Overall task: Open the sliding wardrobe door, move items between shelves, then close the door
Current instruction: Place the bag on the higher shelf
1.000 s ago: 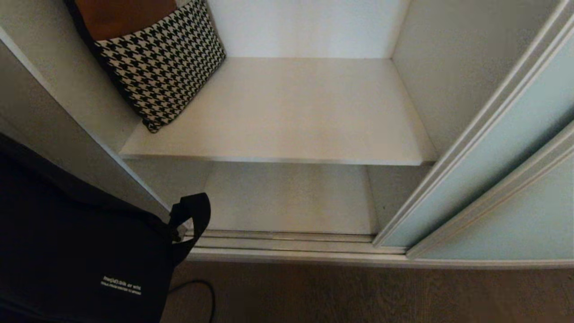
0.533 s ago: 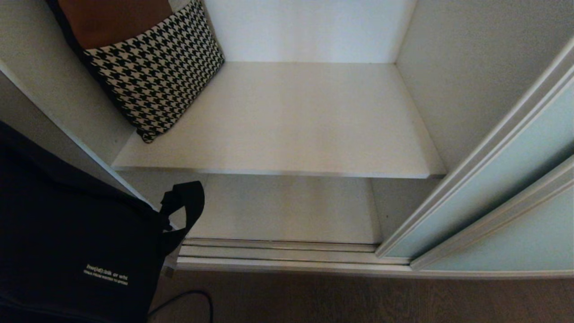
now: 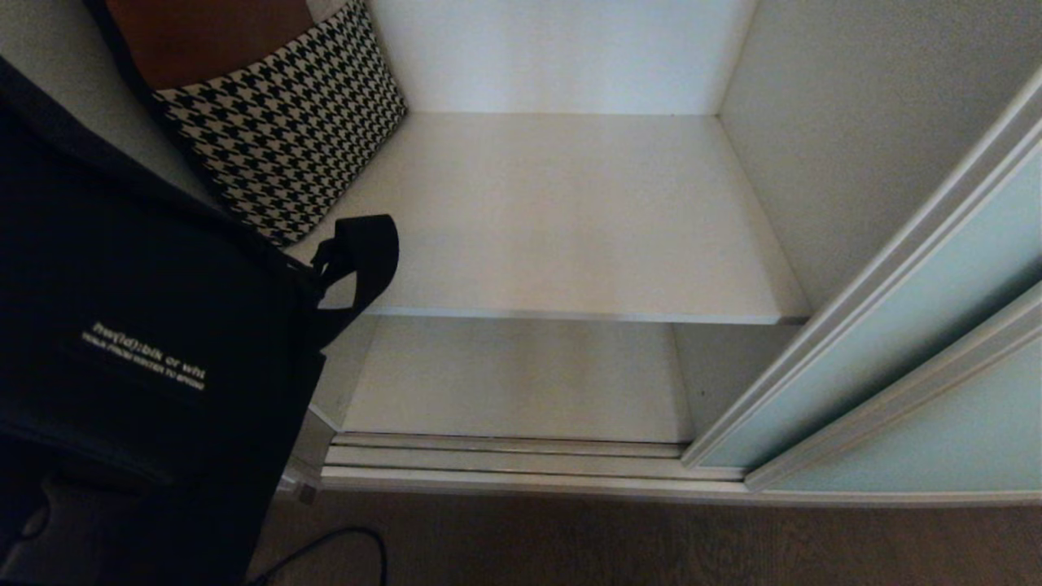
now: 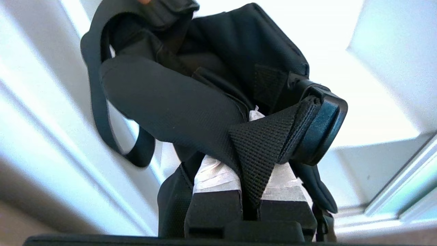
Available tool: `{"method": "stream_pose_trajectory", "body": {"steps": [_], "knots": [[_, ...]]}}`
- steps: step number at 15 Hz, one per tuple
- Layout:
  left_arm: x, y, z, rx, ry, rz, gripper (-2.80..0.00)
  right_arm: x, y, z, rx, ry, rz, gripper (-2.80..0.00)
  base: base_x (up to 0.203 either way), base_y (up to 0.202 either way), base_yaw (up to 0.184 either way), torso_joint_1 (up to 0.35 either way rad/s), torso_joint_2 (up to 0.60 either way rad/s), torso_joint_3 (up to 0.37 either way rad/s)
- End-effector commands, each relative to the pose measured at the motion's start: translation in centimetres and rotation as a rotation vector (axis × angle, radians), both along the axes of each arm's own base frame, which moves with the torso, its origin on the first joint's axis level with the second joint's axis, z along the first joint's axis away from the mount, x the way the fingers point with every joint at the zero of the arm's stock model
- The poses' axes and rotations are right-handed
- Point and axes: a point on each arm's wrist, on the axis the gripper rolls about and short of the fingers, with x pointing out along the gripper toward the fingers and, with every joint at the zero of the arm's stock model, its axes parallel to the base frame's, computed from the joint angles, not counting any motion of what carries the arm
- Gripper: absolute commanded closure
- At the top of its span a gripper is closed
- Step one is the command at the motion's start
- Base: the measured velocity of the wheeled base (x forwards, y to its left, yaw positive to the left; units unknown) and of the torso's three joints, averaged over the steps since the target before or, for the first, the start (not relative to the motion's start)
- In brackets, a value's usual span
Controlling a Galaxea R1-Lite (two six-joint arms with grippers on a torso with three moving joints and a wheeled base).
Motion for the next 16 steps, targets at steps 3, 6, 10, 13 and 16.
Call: {"method": "stream_pose_trajectory", "body": {"steps": [3, 6, 10, 13, 16], "knots": [[5.9, 0.6, 5.2, -0.001, 0.047, -0.036, 0.00, 0.0, 0.0, 0.0, 0.000, 0.002, 0.000, 0.00, 0.000, 0.000, 0.000, 0.000, 0.00, 0.000], [9.9, 1.0, 8.3, -0.021, 0.051, -0.069, 0.00, 0.0, 0.0, 0.0, 0.000, 0.002, 0.000, 0.00, 0.000, 0.000, 0.000, 0.000, 0.00, 0.000], [15.7, 1.0, 10.9, -0.019, 0.067, -0.182, 0.00, 0.0, 0.0, 0.0, 0.000, 0.001, 0.000, 0.00, 0.000, 0.000, 0.000, 0.000, 0.00, 0.000], [20.9, 0.2, 11.2, 0.002, 0.053, -0.247, 0.00, 0.0, 0.0, 0.0, 0.000, 0.001, 0.000, 0.00, 0.000, 0.000, 0.000, 0.000, 0.00, 0.000], [25.5, -0.2, 11.0, 0.000, 0.013, -0.256, 0.00, 0.0, 0.0, 0.0, 0.000, 0.002, 0.000, 0.00, 0.000, 0.000, 0.000, 0.000, 0.00, 0.000]]}}
